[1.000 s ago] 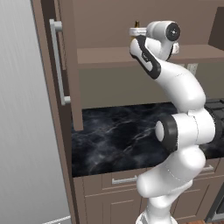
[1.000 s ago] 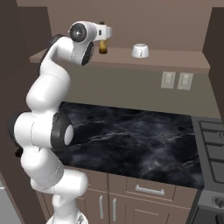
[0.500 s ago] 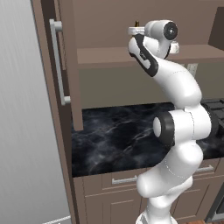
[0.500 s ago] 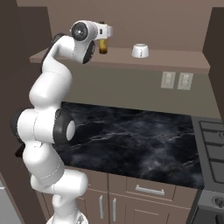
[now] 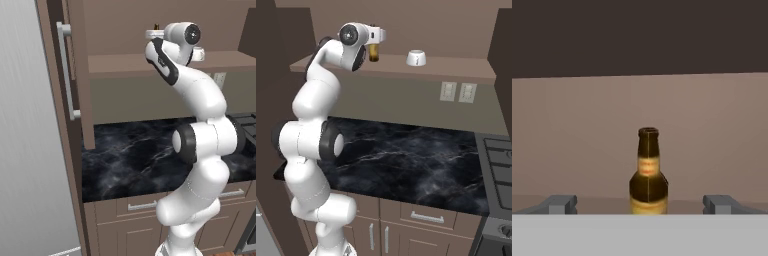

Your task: Open the cabinet directly in front. Then move the beer and the mug to the dining counter with the candle on it.

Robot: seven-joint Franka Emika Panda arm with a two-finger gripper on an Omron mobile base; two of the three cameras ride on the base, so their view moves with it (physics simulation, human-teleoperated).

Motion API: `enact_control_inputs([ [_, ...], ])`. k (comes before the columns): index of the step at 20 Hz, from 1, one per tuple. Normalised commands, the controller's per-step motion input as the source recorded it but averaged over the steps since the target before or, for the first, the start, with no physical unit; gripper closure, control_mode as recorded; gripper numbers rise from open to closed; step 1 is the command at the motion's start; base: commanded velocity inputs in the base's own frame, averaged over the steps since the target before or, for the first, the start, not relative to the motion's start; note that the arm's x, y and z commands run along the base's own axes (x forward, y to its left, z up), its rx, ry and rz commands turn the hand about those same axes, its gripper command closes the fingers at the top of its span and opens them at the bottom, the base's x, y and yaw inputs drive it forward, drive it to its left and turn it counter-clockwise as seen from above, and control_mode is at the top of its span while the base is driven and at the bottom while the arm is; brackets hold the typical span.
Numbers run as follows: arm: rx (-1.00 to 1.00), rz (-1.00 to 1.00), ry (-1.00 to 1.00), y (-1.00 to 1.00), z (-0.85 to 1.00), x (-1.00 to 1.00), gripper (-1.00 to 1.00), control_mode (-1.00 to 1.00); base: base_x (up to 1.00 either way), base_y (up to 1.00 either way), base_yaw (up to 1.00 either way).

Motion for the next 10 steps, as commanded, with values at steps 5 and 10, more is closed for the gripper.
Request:
enact_control_inputs([
  [5, 0.0, 0.0, 0.0, -0.03, -0.01, 0.15, -1.0, -1.0, 0.0, 0.0, 0.0],
  [10, 0.0, 0.0, 0.0, -0.01, -0.03, 0.14, -1.0, -1.0, 0.0, 0.0, 0.0],
])
